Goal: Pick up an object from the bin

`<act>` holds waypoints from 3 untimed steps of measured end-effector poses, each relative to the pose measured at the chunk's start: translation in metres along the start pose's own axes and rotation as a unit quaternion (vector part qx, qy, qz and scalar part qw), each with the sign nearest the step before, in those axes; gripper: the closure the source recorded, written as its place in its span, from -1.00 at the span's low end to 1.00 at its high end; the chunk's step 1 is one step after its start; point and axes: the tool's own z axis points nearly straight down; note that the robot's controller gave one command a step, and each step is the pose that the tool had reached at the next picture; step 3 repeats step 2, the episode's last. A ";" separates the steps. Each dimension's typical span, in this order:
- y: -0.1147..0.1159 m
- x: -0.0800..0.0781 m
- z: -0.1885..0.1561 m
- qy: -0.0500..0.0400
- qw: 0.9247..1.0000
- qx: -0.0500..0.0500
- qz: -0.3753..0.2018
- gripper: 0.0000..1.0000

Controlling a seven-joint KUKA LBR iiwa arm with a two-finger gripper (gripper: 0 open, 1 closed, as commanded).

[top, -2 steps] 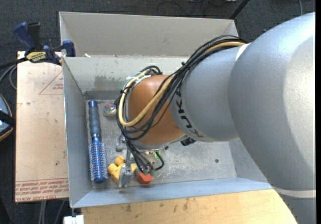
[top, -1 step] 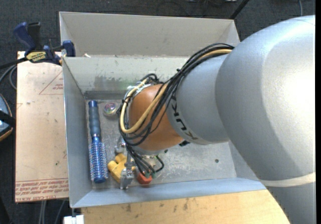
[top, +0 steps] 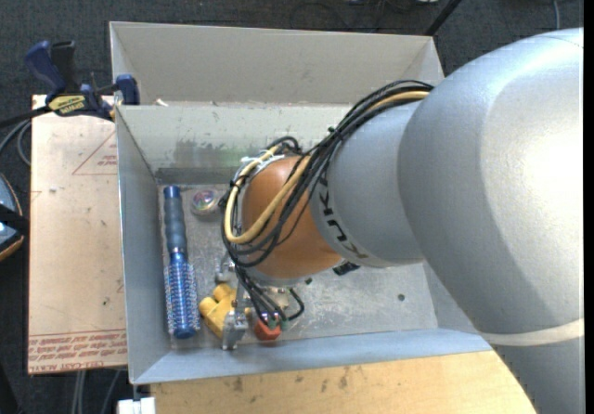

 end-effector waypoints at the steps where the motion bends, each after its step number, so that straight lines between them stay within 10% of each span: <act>1: 0.000 -0.001 0.000 -0.002 1.000 -0.001 0.001 1.00; 2: 0.002 -0.004 -0.072 0.006 1.000 0.004 0.001 1.00; 3: 0.002 -0.004 -0.072 0.006 1.000 0.004 0.001 1.00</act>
Offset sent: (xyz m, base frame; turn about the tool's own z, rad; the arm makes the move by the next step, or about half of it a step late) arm 0.0000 0.0000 0.0000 0.0000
